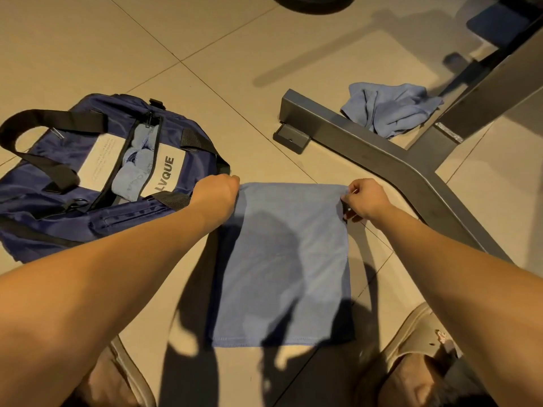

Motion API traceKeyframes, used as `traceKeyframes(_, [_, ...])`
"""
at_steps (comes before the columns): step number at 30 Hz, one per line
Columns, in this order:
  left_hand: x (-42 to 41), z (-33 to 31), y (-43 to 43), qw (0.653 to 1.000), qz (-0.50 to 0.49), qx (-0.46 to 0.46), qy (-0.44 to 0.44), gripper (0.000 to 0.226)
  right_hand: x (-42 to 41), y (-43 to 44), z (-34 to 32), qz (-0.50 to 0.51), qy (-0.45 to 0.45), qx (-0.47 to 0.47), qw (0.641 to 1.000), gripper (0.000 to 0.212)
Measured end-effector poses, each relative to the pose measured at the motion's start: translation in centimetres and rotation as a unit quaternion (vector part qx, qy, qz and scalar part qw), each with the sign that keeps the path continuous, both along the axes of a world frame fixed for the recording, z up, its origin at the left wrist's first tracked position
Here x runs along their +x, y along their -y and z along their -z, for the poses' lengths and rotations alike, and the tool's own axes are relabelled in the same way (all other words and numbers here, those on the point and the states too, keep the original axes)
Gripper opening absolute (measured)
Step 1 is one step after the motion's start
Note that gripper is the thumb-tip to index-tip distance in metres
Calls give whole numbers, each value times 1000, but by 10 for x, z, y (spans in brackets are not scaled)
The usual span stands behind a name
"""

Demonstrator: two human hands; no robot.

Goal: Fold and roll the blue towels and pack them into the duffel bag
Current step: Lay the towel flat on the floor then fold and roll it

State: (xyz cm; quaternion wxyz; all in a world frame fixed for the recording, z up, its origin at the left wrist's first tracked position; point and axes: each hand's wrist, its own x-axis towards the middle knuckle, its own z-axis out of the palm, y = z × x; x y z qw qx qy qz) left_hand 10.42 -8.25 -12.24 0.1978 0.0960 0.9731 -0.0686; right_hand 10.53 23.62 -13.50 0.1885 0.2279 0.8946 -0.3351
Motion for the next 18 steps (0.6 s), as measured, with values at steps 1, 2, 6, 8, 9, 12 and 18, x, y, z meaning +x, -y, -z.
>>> traceKeyframes(1, [-1, -1, 1, 1000, -15, 7, -4, 37, 2, 1, -2, 21, -8, 9, 1000, 13])
traceKeyframes(2, [1, 0, 2, 999, -25, 13, -20, 41, 7, 1, -4, 36, -6, 22, 999, 16])
traceKeyframes(6, [26, 20, 3, 982, 74, 103, -143, 30, 59, 6, -9, 70, 107, 2, 992, 17])
traceKeyframes(8, [39, 32, -2, 976, 116, 140, -121, 30, 96, 9, -11, 85, 170, -33, 981, 18])
traceKeyframes(9, [43, 37, -5, 980, 101, 152, -83, 34, 114, 11, -10, 84, 188, -36, 978, 18])
traceKeyframes(12, [48, 41, -9, 986, -2, 151, 76, 56, 159, 15, -4, 86, 206, -51, 974, 11])
traceKeyframes(18, [49, 47, -8, 977, -52, 183, 92, 63, 196, 14, 14, 60, 184, -13, 981, 13])
